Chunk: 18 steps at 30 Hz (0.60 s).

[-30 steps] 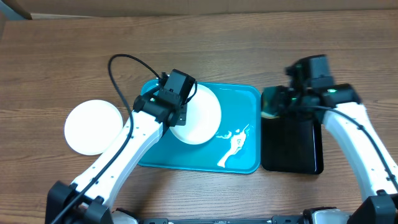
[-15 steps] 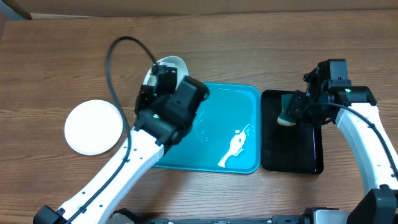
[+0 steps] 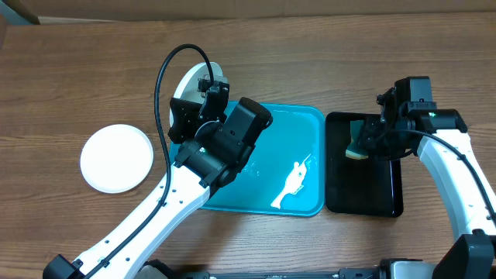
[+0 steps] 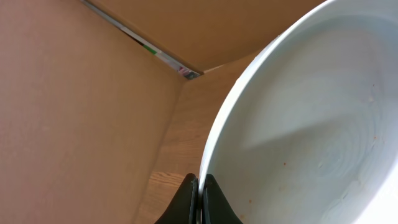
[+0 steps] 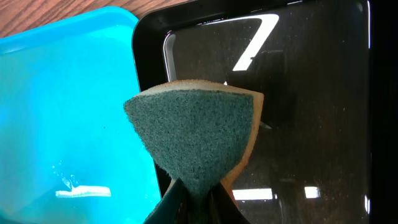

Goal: Clean dirty plates on tray and stack at the side
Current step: 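Lift white plate with left gripper and carry it left onto plate stack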

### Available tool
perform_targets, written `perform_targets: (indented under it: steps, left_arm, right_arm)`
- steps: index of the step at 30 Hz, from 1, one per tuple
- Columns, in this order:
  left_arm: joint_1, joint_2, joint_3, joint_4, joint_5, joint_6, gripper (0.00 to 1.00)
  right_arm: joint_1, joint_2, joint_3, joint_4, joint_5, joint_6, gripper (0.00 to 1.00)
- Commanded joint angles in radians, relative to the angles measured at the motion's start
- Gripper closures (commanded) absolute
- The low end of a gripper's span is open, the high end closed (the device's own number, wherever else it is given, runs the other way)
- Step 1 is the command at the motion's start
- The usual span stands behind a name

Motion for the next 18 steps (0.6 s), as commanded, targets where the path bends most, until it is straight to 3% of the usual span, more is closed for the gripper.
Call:
perform_targets:
  steps: [1,9,18]
  left_arm:
    - [0.000,-0.009,0.004,-0.002,0.022,-0.006,0.96]
    - [0.163,-0.029,0.004,-0.185,0.385,-0.207,0.96]
    - [0.604,-0.108,0.005,-0.237,0.856,-0.268,0.96]
  right_arm:
    - [-0.002,-0.007,-0.001,0.006,0.001,-0.005,0.91]
    - [-0.002,-0.007,-0.001,-0.002,0.000,-0.015,0.91]
    - [-0.002,-0.007,-0.001,-0.010,0.001,-0.035,0.92]
